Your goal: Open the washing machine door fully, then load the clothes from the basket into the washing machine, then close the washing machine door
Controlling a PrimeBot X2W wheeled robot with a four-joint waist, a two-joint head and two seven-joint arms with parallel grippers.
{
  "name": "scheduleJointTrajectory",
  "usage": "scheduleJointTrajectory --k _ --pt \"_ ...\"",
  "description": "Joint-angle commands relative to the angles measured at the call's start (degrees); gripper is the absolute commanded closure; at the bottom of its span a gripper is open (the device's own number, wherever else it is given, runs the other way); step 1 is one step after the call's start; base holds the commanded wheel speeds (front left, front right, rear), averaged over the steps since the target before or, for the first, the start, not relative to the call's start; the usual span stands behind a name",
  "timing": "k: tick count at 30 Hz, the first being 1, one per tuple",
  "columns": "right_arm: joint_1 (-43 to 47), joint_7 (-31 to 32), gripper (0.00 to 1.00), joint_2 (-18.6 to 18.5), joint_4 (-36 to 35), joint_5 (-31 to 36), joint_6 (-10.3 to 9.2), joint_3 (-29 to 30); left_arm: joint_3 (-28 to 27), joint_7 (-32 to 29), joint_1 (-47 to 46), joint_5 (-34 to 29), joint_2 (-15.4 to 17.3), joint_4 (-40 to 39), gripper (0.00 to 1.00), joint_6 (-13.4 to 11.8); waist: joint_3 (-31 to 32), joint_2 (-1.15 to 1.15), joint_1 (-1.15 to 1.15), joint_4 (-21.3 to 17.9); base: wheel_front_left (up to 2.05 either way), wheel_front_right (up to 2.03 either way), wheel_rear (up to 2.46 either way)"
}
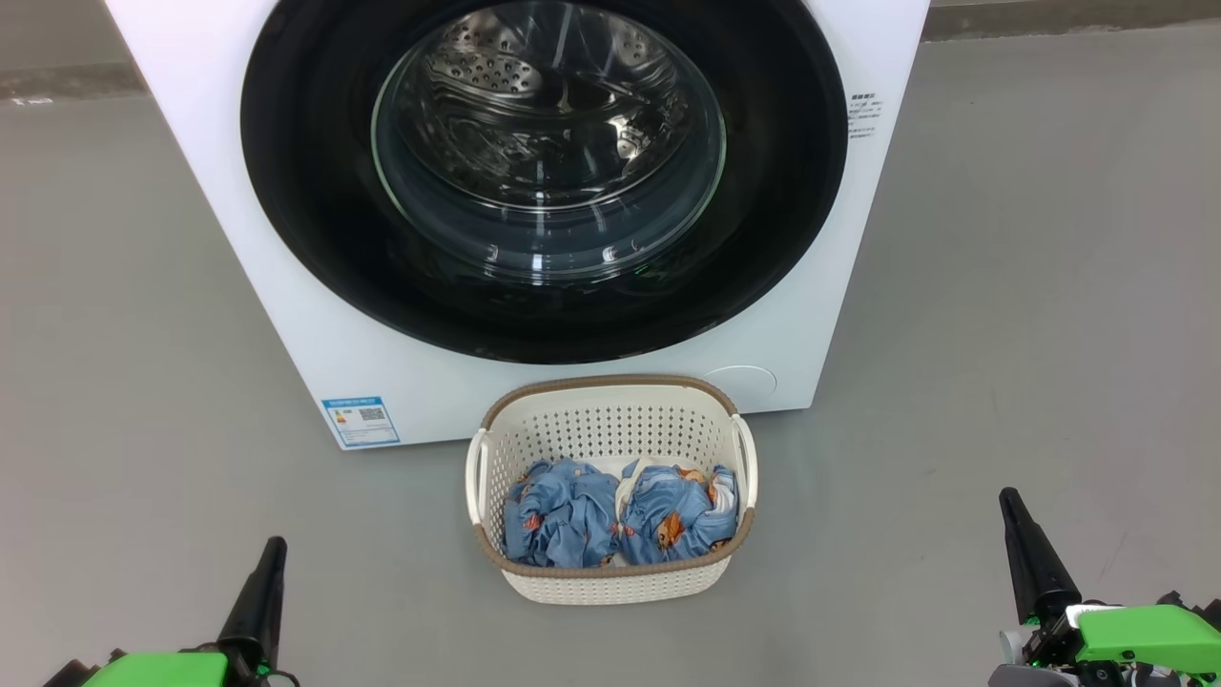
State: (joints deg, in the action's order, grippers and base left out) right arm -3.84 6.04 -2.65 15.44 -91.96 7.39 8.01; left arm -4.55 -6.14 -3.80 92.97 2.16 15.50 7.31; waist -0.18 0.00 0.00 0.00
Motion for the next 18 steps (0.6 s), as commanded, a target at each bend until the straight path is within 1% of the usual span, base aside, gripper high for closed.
scheduleJointTrajectory --k 1,18 --pt "-2.3 0.4 1.00 -0.2 -1.4 -0.2 0.10 -1.5 -2.0 -0.4 -2.4 -0.9 0.7 -1.5 1.00 0.2 0.0 0.00 0.00 0.0 0.00 0.00 0.00" --pt "-2.3 0.4 1.00 -0.2 -1.4 -0.2 0.10 -1.5 -2.0 -0.4 -2.4 -0.9 0.7 -1.5 1.00 0.2 0.0 0.00 0.00 0.0 0.00 0.00 0.00"
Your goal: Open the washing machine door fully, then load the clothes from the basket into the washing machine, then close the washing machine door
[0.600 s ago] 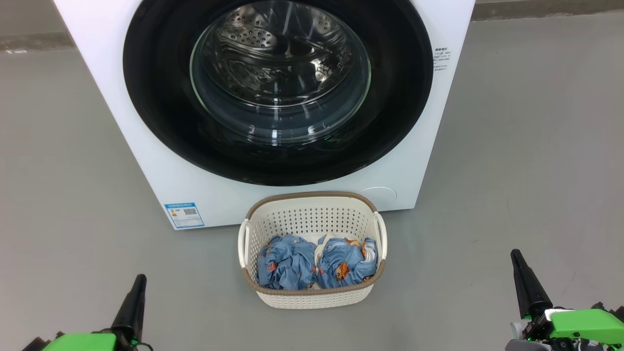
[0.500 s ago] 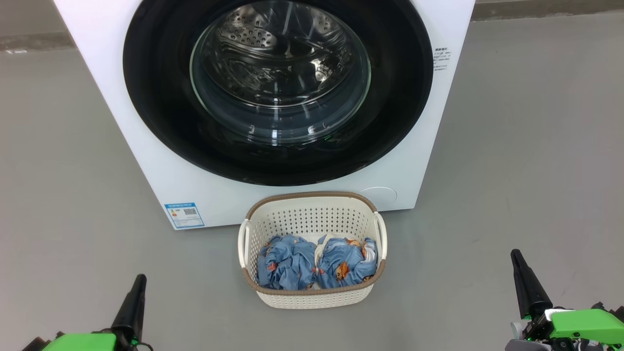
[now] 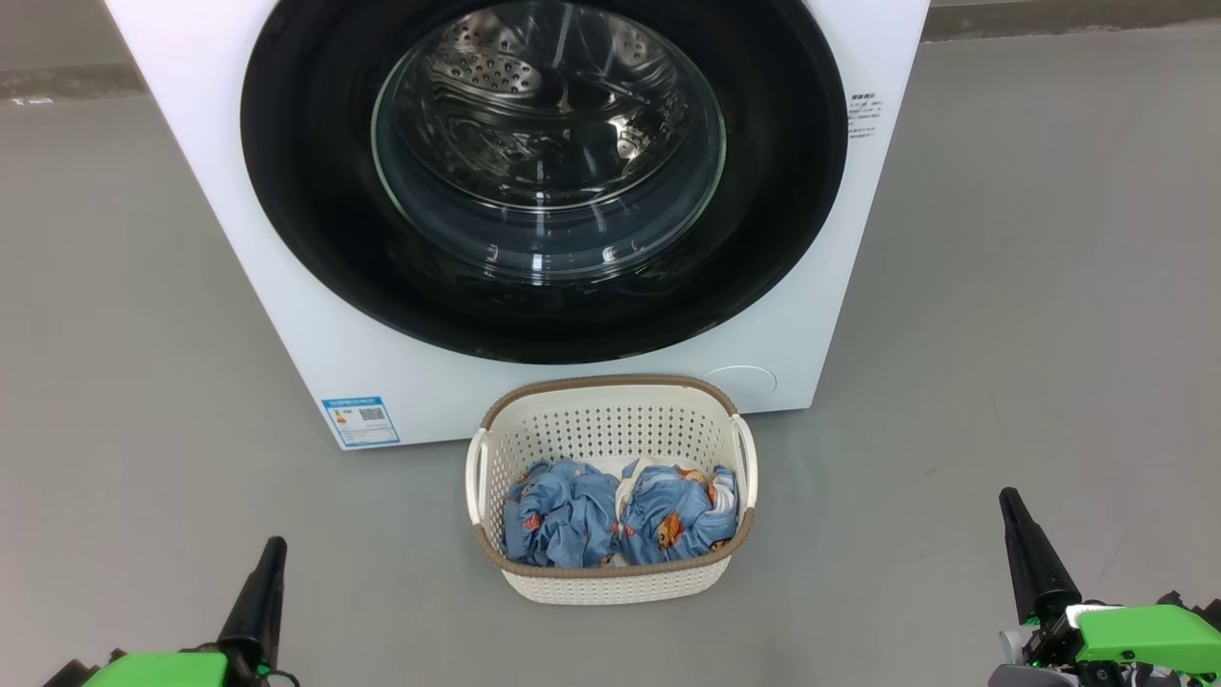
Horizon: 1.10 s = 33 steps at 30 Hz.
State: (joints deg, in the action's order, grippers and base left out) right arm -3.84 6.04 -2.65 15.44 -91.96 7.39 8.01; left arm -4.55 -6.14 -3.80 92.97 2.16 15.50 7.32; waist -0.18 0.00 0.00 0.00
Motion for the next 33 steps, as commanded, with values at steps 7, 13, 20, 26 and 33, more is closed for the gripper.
scheduleJointTrajectory --k 7,13,20,26,33 --pt "-2.3 0.4 1.00 -0.2 -1.4 -0.2 0.10 -1.5 -2.0 -0.4 -2.4 -0.8 0.7 -1.5 1.00 0.2 0.0 0.00 0.00 0.0 0.00 0.00 0.00" --pt "-2.3 0.4 1.00 -0.2 -1.4 -0.2 0.10 -1.5 -2.0 -0.4 -2.4 -0.8 0.7 -1.5 1.00 0.2 0.0 0.00 0.00 0.0 0.00 0.00 0.00" --pt "-2.3 0.4 1.00 -0.2 -1.4 -0.2 0.10 -1.5 -2.0 -0.4 -2.4 -0.8 0.7 -1.5 1.00 0.2 0.0 0.00 0.00 0.0 0.00 0.00 0.00" --pt "1.3 -1.9 0.00 0.2 0.3 1.7 0.01 0.1 1.8 1.9 0.8 -0.3 -0.4 0.8 0.00 0.0 0.1 0.00 0.01 -0.1 0.00 0.00 0.00" --pt "1.4 -3.1 0.00 0.2 -0.6 3.1 0.01 0.3 2.2 3.1 0.6 -1.0 -0.4 0.4 0.00 0.0 0.2 0.00 0.00 -0.2 0.00 0.00 0.00"
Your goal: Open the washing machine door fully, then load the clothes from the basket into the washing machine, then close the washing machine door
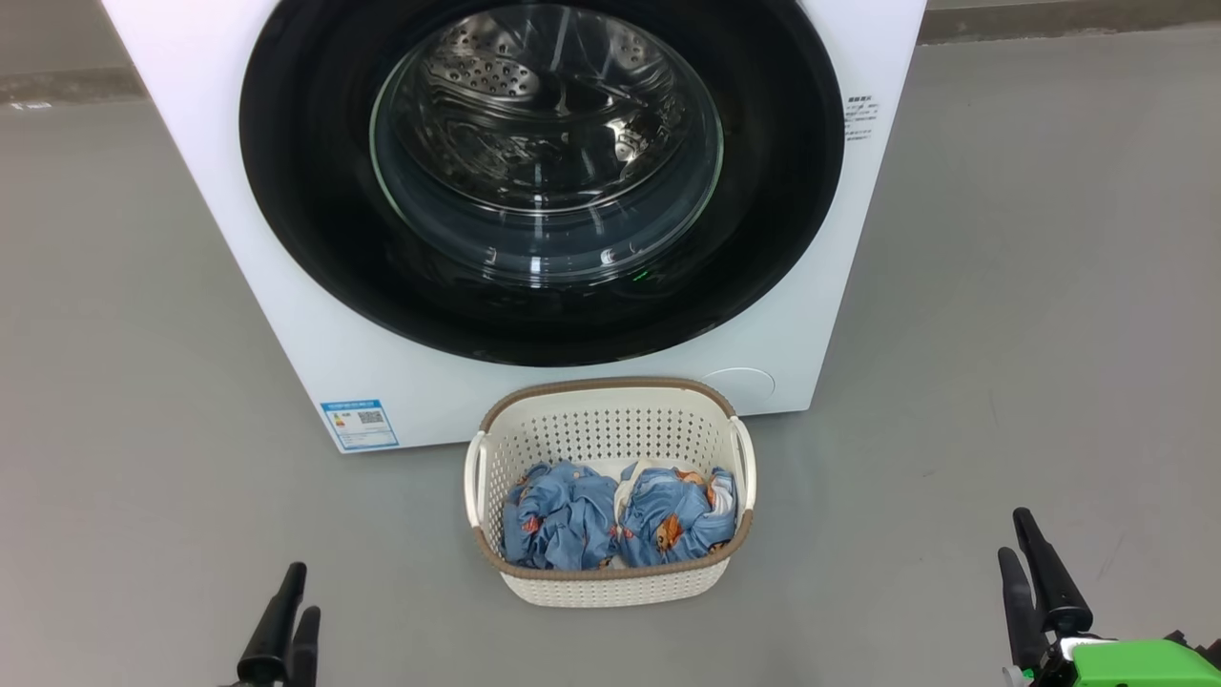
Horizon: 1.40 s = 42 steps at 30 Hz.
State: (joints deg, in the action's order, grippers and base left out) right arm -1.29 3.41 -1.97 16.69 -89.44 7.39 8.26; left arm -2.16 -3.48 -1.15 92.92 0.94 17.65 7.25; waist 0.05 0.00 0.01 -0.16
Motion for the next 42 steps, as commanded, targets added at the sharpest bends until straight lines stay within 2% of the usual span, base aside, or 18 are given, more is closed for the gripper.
scheduleJointTrajectory --k 1,13,29,42 --pt "-1.2 -0.6 0.00 -0.5 -2.0 0.8 0.02 0.2 -0.2 0.6 -2.1 -1.2 0.9 -1.8 0.00 0.1 0.1 0.00 -0.01 0.0 0.00 0.00 0.00" --pt "-1.5 -2.6 0.00 -0.5 -3.8 5.9 0.02 0.8 0.3 2.6 -2.4 -3.3 1.0 -2.6 0.00 0.1 0.5 0.00 -0.01 -0.4 0.00 0.00 0.00" --pt "-2.5 -5.2 0.00 -0.6 -8.4 13.2 0.04 2.7 -0.7 5.1 -2.9 -10.1 1.1 -6.4 0.00 0.1 1.2 0.00 -0.01 -0.4 0.00 0.00 0.00" --pt "-3.2 -7.3 0.00 -0.6 -12.0 25.4 0.05 1.2 -0.6 7.3 -2.9 -21.1 1.3 -10.8 0.00 0.0 1.8 0.00 -0.01 0.2 0.00 0.00 0.00"
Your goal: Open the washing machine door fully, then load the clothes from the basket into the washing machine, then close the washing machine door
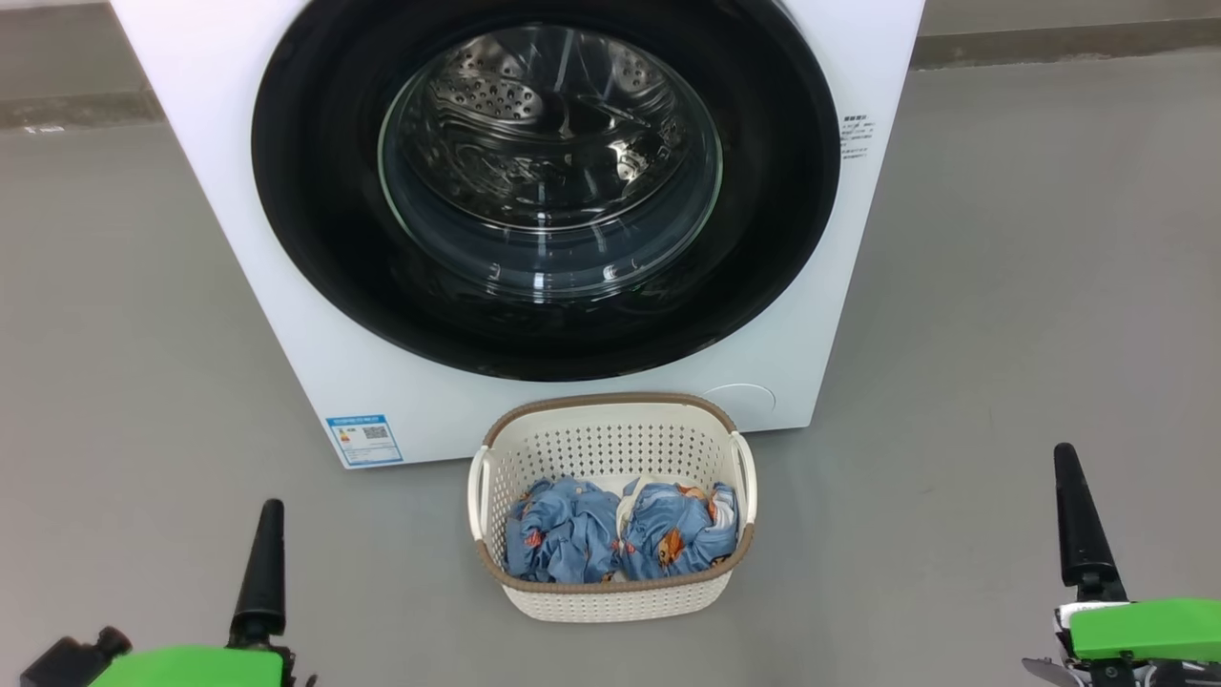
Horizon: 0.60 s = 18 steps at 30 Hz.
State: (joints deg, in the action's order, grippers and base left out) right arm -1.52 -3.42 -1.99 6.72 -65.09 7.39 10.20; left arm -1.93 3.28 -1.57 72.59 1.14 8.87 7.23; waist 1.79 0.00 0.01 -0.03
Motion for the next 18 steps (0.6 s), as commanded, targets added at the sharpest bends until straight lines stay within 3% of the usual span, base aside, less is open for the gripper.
scheduleJointTrajectory --k 1,18 --pt "-3.0 -0.7 0.00 -0.6 -2.3 2.2 0.05 -0.9 -0.6 0.7 -2.4 -1.9 1.1 -2.4 0.00 -0.2 0.0 0.00 -0.01 0.1 0.00 0.00 0.00" --pt "-3.5 -3.5 0.00 -1.8 -6.2 23.8 0.06 -4.8 4.7 3.6 -2.4 -22.1 1.3 -8.2 0.00 -6.8 0.2 0.00 -0.01 0.6 0.00 0.00 0.00"
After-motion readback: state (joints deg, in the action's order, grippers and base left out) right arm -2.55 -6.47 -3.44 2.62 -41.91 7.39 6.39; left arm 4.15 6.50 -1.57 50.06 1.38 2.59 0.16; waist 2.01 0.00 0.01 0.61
